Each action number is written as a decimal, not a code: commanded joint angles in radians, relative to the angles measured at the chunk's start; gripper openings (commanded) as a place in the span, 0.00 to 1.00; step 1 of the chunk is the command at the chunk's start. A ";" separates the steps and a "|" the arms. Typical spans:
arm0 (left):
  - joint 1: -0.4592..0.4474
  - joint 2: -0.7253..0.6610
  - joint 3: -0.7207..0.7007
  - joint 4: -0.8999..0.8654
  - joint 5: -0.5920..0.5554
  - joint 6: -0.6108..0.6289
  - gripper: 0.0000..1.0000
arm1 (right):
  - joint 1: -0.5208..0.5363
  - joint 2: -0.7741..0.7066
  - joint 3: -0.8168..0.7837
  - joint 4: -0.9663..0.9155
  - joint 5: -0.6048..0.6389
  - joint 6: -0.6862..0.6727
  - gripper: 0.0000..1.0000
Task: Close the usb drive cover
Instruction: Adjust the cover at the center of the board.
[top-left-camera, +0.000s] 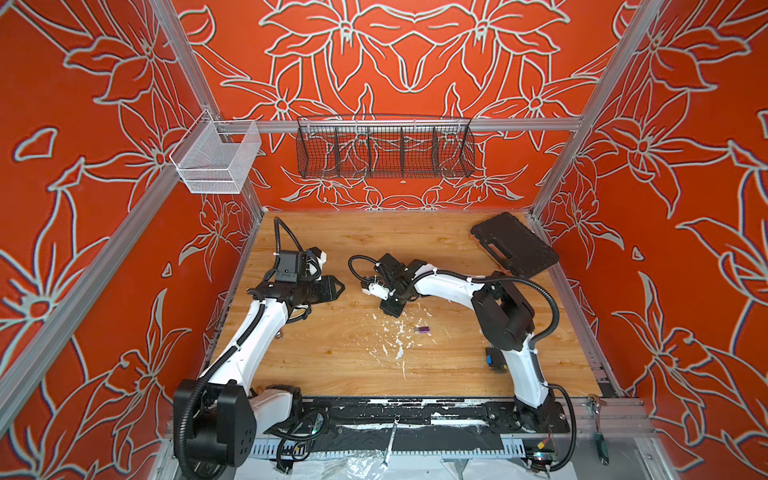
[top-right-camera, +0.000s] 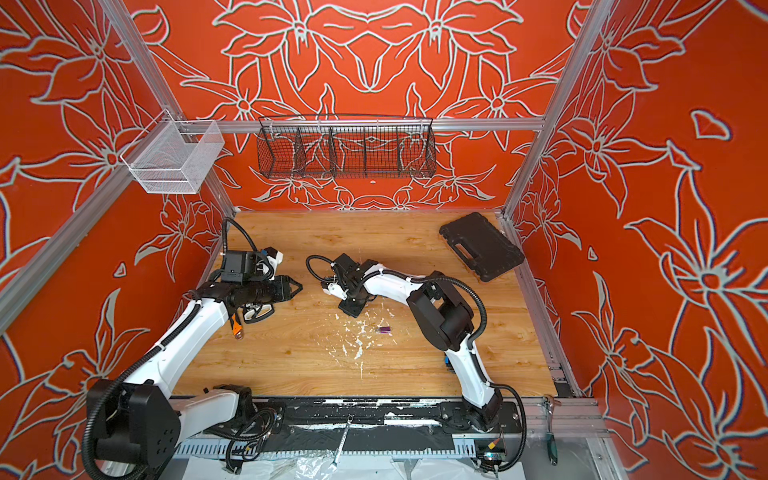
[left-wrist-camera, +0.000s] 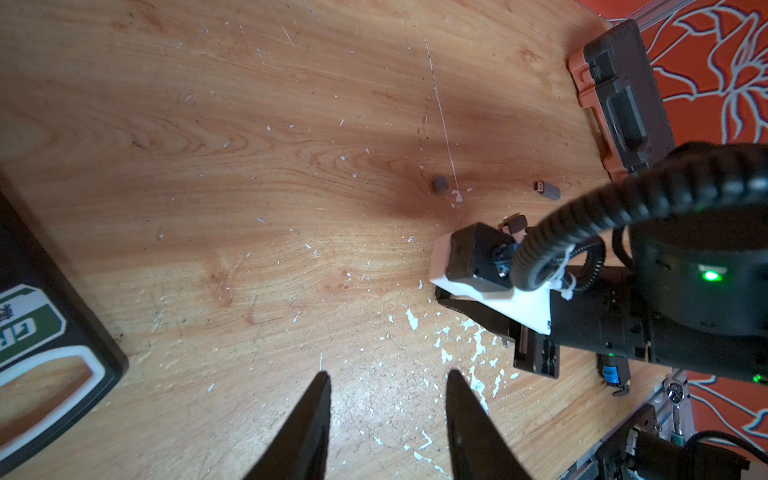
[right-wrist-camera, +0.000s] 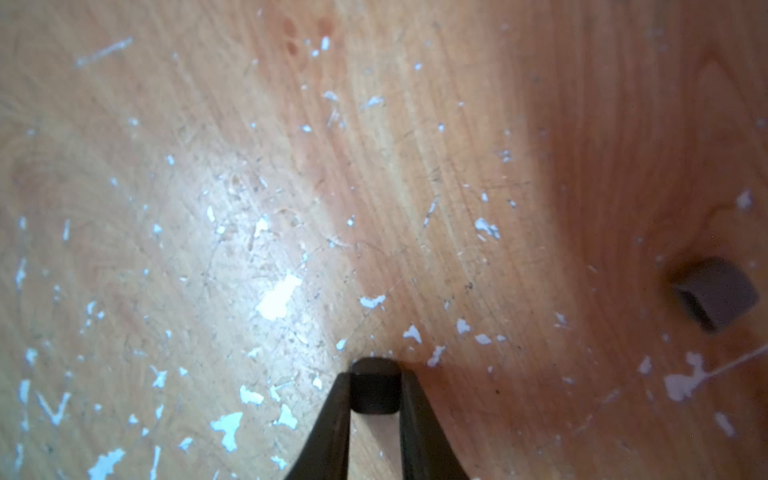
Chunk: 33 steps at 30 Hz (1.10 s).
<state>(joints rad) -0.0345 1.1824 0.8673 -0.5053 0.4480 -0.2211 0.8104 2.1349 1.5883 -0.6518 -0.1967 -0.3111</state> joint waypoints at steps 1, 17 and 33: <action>0.005 -0.021 -0.012 0.009 0.017 -0.012 0.44 | 0.000 0.013 -0.027 -0.058 -0.014 -0.130 0.28; 0.006 -0.026 -0.026 0.037 0.010 -0.032 0.44 | 0.003 -0.040 -0.114 0.009 0.050 -0.060 0.36; 0.013 0.000 -0.015 0.036 0.029 -0.008 0.44 | 0.005 -0.030 -0.123 0.073 0.057 0.009 0.33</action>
<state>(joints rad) -0.0311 1.1767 0.8486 -0.4770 0.4576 -0.2459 0.8135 2.0792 1.4891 -0.5671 -0.1658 -0.3073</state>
